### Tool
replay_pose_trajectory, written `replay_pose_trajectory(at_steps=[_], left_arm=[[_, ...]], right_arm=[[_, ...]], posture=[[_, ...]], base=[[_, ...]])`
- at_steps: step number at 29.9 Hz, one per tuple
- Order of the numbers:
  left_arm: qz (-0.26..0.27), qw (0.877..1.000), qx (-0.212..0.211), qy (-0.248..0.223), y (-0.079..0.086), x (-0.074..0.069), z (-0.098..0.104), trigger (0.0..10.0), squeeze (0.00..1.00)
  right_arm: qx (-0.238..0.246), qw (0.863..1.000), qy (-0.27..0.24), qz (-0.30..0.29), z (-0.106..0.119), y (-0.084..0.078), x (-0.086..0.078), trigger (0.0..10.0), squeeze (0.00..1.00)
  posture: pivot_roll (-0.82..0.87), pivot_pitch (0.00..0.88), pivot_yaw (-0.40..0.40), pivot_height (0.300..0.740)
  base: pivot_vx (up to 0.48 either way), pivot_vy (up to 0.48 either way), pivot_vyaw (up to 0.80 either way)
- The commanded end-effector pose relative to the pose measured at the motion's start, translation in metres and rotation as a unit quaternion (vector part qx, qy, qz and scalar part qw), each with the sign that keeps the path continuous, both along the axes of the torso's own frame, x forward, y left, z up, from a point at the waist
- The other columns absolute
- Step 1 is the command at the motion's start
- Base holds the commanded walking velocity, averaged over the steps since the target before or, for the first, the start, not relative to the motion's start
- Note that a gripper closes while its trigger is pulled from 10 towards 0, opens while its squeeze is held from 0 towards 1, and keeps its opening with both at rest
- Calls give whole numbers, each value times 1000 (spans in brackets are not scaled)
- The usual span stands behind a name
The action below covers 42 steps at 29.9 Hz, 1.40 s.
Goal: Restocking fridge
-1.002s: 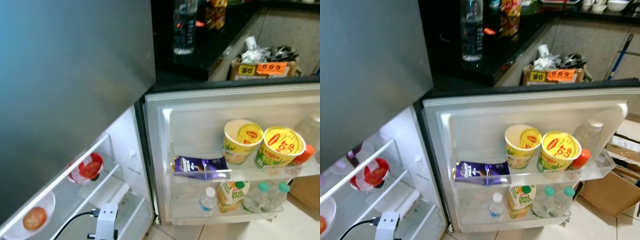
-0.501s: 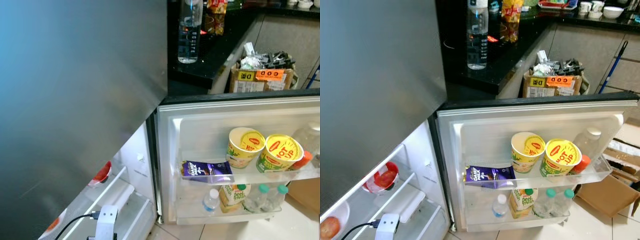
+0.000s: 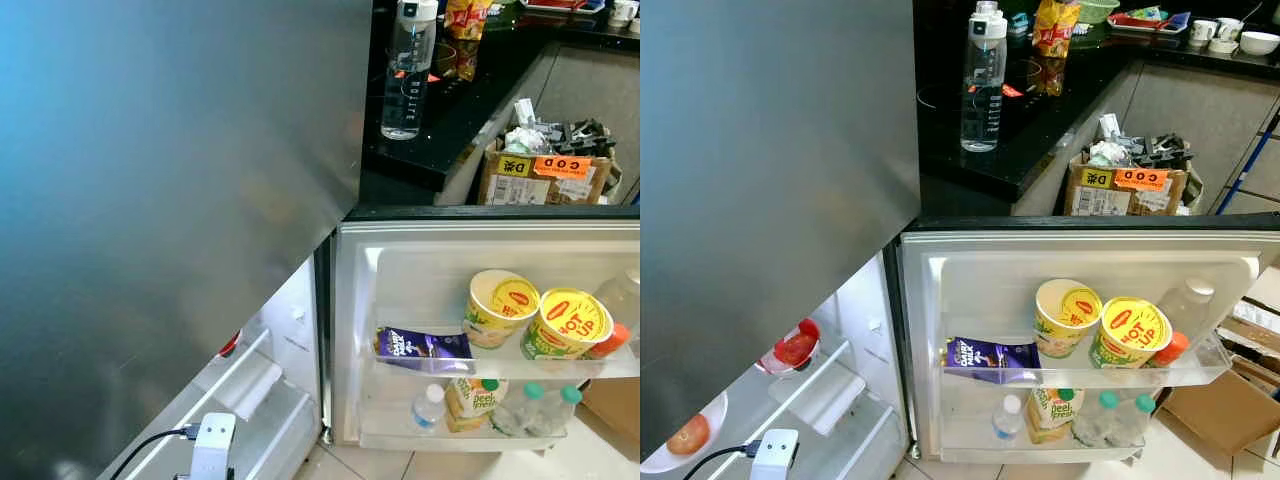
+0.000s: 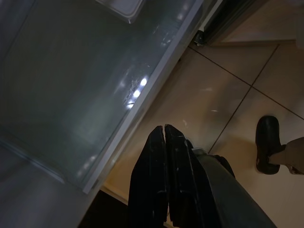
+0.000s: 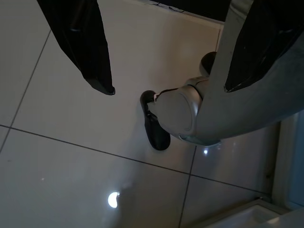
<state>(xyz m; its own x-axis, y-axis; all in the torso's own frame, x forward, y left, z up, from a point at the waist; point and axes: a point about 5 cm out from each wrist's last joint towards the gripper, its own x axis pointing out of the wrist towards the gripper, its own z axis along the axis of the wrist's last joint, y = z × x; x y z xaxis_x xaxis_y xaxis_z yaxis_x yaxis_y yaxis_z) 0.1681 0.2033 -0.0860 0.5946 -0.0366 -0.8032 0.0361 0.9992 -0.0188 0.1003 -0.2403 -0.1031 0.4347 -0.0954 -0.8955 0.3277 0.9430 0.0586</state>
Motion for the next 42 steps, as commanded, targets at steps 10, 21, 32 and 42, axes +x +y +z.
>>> replay_pose_trajectory(at_steps=[10, 21, 32, 42], left_arm=[[-24, 999, -6, 29, -8, -11, -7, 10000, 0], [-50, 997, -4, 53, -15, -21, -12, 10000, 0], [-84, 992, -33, 83, -22, -27, -15, 10000, 0], [-85, 992, -34, 89, -24, -29, -15, 10000, 0]], right_arm=[[7, 1000, -1, 11, -1, 3, 0, 10000, 0], [5, 1000, -3, 10, 0, 1, 0, 10000, 0], [-5, 1000, -2, 12, 1, 0, 3, 10000, 0], [-3, 1000, -1, 16, 0, 3, 3, 10000, 0]], posture=[[-65, 0, 10, 740], [-74, 0, 8, 740], [-72, 0, 7, 740], [-72, 0, 7, 740]], base=[[0, 0, 0], [0, 0, 0], [0, 0, 0], [0, -371, 0]])
